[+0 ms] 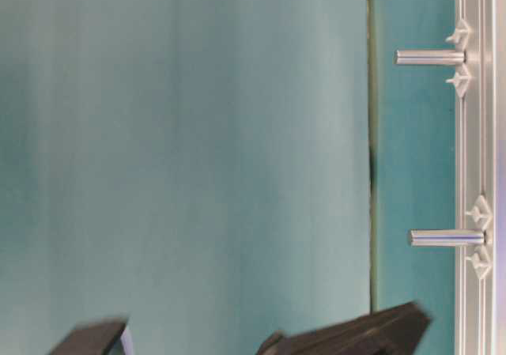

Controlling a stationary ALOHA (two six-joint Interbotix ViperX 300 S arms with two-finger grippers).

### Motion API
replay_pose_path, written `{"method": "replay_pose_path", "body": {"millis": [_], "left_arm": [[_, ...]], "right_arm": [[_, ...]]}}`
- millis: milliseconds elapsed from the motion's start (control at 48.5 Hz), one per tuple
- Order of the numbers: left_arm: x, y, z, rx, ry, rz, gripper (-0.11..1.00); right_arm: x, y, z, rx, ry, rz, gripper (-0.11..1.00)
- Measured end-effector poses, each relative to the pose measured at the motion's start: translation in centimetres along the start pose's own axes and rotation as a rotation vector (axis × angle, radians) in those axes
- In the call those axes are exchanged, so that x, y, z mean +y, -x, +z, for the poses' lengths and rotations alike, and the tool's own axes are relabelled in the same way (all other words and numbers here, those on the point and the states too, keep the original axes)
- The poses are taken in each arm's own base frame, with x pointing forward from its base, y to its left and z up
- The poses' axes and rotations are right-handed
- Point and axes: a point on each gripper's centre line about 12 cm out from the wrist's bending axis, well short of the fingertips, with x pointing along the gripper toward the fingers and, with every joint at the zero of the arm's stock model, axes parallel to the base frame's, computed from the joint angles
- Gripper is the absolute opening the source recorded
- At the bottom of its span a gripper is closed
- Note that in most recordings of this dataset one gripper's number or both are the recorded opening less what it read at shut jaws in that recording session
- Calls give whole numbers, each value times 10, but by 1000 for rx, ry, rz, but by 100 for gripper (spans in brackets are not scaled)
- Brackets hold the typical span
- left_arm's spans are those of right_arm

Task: Insert the large gear onto the shaft.
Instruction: 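Move the left gripper over the blue gear's hub, fingers open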

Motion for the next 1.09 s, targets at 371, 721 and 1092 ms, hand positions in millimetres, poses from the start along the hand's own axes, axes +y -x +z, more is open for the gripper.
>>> {"method": "replay_pose_path", "body": {"millis": [371,721,1092], "left_arm": [[-1,-16,21,124,-73,6,60],[-1,-45,22,309,-39,17,91],[0,-74,14,392,-42,22,92]], "right_arm": [[-1,6,-4,41,0,-6,14],[-1,11,-5,27,0,-4,14],[-3,10,-13,42,-5,-8,14]]}}
